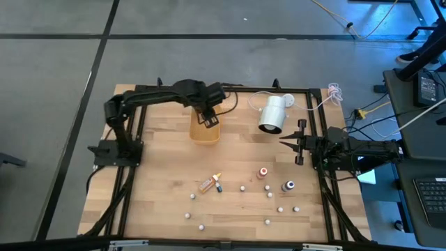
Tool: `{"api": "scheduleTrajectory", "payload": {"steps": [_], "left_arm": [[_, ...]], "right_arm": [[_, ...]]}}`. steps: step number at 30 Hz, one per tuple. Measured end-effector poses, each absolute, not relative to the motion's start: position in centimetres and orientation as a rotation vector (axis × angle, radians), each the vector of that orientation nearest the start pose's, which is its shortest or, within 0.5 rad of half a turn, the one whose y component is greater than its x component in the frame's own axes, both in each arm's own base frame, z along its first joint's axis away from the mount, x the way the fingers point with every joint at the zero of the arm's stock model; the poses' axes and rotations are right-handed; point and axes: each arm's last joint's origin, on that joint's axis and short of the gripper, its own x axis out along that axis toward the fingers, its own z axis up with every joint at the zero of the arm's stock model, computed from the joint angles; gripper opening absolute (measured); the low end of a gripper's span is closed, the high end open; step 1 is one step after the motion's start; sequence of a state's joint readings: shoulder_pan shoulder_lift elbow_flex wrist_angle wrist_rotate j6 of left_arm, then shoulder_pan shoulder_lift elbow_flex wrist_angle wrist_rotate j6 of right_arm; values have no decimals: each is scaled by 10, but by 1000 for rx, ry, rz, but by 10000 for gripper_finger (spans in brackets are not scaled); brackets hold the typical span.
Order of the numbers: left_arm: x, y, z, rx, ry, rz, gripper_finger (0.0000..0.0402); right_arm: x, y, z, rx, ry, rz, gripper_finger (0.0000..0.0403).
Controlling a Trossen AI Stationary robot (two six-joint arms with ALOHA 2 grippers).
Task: Pick & Place food coloring
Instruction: Put the large purple food coloring bottle into the yellow bin
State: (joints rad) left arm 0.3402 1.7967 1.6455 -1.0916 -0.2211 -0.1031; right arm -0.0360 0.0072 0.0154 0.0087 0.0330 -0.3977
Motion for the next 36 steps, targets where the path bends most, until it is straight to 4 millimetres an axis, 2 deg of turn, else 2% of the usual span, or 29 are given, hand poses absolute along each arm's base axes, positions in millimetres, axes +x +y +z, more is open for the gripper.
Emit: {"api": "scheduleTrajectory", "payload": {"steps": [7,17,25,36], "left_arm": [[356,136,266,-90,1318,579,113],[357,156,242,-181,1373,673,121],[357,166,236,-205,1373,689,131],[356,167,236,-225,1365,706,144]], "right_arm": [[97,-4,168,-398,4,-70,67],[97,-4,168,-398,5,-70,67],[97,-4,168,-398,5,-70,67],[97,-4,168,-398,6,-70,67]]}}
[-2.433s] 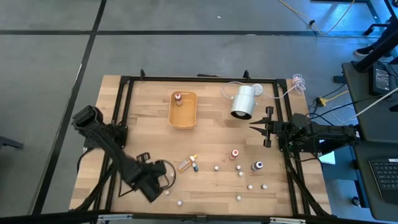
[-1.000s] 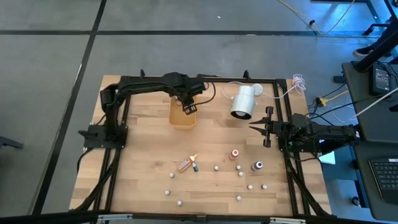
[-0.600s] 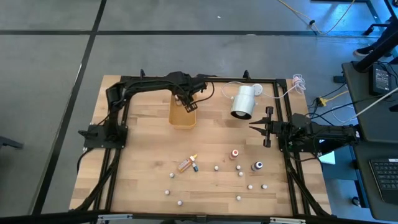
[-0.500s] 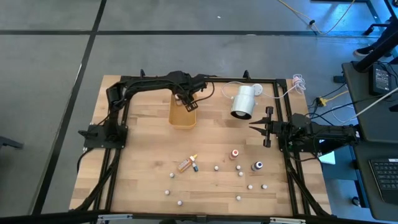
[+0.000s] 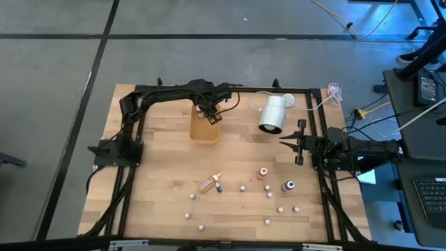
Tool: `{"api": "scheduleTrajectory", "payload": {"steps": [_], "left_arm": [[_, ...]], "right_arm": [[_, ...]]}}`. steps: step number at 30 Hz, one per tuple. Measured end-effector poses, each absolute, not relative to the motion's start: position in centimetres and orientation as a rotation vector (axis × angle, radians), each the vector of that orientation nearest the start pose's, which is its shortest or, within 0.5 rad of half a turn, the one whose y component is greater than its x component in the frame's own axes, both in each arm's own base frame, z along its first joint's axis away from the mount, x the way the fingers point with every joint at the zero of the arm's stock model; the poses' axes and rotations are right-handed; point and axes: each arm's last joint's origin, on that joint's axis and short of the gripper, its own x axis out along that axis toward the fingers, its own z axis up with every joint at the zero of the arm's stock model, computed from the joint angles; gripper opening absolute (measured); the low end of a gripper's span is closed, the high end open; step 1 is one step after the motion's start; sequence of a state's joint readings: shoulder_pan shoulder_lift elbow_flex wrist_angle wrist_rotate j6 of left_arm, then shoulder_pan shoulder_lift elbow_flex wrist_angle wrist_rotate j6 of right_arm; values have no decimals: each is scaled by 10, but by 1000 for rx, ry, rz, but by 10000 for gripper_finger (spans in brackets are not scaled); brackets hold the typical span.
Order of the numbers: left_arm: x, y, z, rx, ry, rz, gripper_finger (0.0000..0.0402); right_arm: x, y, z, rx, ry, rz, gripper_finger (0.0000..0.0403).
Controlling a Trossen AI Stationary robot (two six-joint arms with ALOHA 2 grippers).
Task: Pick & Place food coloring
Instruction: Put the large purple food coloring bottle into the yellow bin, then put the large blue food coloring bottle into the yellow bin
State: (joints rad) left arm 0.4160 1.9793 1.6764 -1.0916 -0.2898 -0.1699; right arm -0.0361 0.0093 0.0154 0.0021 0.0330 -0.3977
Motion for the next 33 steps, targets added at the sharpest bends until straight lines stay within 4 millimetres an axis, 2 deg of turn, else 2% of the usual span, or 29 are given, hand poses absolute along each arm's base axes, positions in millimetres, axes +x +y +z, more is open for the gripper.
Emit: {"api": "scheduleTrajectory", "payload": {"steps": [12,16,19,23,26,29,33], "left_arm": [[354,165,239,-206,1379,692,140],[347,163,257,-204,1332,693,139],[340,158,277,-198,1268,692,139],[327,142,313,-133,1127,597,139],[311,125,327,-99,969,445,138],[291,114,328,-107,758,316,137],[263,98,312,-94,530,236,138]], "right_arm": [[97,-4,168,-398,6,-70,67],[97,-4,168,-398,5,-70,67],[97,-4,169,-396,-3,-70,67],[97,-2,172,-287,-47,7,67],[97,0,173,-163,-63,74,67],[97,0,172,-97,-56,93,67],[96,0,180,-57,-31,95,67]]}}
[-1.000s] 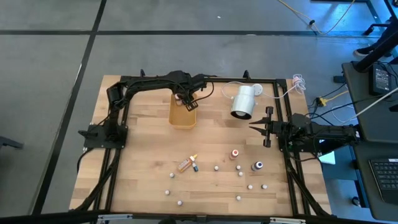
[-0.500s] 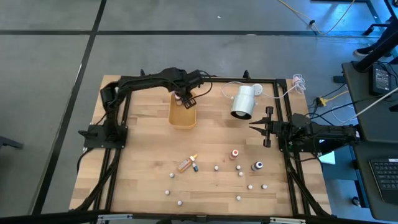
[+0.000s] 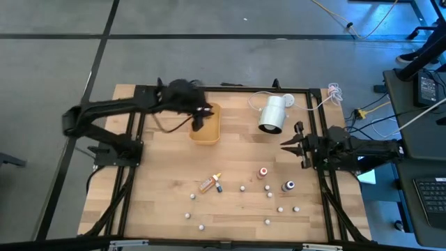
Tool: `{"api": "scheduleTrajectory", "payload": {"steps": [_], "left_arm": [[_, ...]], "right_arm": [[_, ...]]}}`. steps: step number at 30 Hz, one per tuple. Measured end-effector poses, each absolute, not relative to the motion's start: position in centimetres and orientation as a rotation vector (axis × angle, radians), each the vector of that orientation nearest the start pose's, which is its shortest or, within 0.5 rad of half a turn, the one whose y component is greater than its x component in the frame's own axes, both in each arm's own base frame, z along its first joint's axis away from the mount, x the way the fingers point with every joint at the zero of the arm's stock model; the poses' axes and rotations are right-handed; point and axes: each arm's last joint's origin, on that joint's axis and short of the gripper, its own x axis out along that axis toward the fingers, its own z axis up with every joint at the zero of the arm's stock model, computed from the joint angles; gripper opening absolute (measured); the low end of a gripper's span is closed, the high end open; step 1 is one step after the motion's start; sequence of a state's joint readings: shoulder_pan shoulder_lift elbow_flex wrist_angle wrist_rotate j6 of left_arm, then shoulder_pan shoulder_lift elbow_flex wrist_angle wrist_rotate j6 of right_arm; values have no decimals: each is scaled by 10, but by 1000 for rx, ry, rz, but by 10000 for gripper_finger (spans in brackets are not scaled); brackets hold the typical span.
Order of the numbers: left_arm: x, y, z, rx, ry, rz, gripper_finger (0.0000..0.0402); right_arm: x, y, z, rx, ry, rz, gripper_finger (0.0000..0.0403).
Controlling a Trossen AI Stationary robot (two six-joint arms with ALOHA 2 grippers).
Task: Pick & Place food coloring
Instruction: Put the large blue food coloring bottle into the yellow bin
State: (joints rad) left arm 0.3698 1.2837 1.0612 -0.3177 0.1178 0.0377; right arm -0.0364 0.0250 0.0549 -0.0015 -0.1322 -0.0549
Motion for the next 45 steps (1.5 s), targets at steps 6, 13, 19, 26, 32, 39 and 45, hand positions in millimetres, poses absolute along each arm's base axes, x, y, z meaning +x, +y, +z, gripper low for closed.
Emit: {"api": "scheduleTrajectory", "payload": {"steps": [6,13,19,26,32,39,45], "left_arm": [[227,76,285,-44,196,196,136],[200,62,265,-61,27,176,137],[193,60,249,-133,54,179,137],[194,60,247,-135,60,181,135],[194,60,247,-135,60,181,138],[194,60,247,-135,60,181,134],[194,60,247,-134,60,181,139]], "right_arm": [[99,4,224,0,69,130,67],[133,14,270,-36,456,124,67],[160,39,305,85,814,169,67],[177,87,304,164,1088,200,67],[169,120,281,234,1263,54,67],[155,131,277,284,1268,-115,67],[154,133,277,275,1232,-146,67]]}}
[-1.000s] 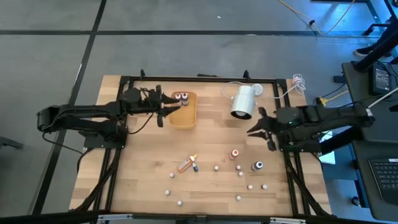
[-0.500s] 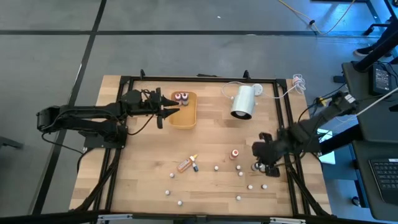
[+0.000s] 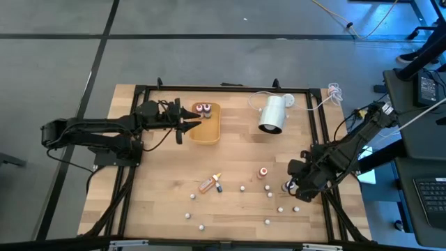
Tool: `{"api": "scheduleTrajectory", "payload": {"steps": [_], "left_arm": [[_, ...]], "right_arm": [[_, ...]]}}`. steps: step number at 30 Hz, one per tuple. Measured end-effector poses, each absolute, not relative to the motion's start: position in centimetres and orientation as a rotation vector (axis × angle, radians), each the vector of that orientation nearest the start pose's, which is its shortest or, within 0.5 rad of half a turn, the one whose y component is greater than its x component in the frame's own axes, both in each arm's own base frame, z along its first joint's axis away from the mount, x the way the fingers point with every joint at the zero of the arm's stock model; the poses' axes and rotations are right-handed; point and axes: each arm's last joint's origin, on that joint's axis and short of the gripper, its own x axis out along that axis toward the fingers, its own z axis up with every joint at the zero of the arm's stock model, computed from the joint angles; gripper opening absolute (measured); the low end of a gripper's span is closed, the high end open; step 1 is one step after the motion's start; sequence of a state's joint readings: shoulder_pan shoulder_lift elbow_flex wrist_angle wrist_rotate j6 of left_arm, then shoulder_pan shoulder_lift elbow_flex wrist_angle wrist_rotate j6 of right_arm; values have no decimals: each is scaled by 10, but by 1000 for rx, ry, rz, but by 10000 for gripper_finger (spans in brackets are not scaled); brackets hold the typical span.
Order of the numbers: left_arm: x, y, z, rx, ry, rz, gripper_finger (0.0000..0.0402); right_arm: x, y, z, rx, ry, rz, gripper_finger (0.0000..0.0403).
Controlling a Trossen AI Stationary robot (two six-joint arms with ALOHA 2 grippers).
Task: Pick & Place food coloring
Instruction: Put the large blue food coloring bottle into the yellow bin
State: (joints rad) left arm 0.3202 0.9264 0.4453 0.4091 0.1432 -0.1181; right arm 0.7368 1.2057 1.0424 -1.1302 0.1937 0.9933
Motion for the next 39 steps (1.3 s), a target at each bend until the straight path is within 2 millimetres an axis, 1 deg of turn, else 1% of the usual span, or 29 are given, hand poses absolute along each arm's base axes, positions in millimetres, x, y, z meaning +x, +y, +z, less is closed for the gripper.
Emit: {"api": "scheduleTrajectory", "payload": {"steps": [5,7,10,17,20,22,26,32,34,39], "left_arm": [[194,60,247,-134,61,181,136],[194,60,247,-134,60,181,134],[194,60,247,-134,60,181,135],[194,60,247,-134,60,181,138],[194,60,247,-134,60,181,136],[194,60,247,-134,61,181,134],[194,60,247,-134,61,181,135],[194,60,247,-107,64,180,138],[194,60,247,-101,65,180,137],[194,60,247,-100,65,180,134]], "right_arm": [[153,132,277,268,1242,-155,69],[153,132,277,268,1242,-155,78],[153,132,277,269,1242,-156,112],[153,131,276,306,1240,-195,223],[155,135,277,352,1221,-175,255],[159,138,279,369,1170,-158,269],[161,142,280,361,1099,-153,282],[155,136,270,361,1200,-333,274],[157,139,265,372,1233,-360,273],[168,151,246,333,1310,-386,275]]}}
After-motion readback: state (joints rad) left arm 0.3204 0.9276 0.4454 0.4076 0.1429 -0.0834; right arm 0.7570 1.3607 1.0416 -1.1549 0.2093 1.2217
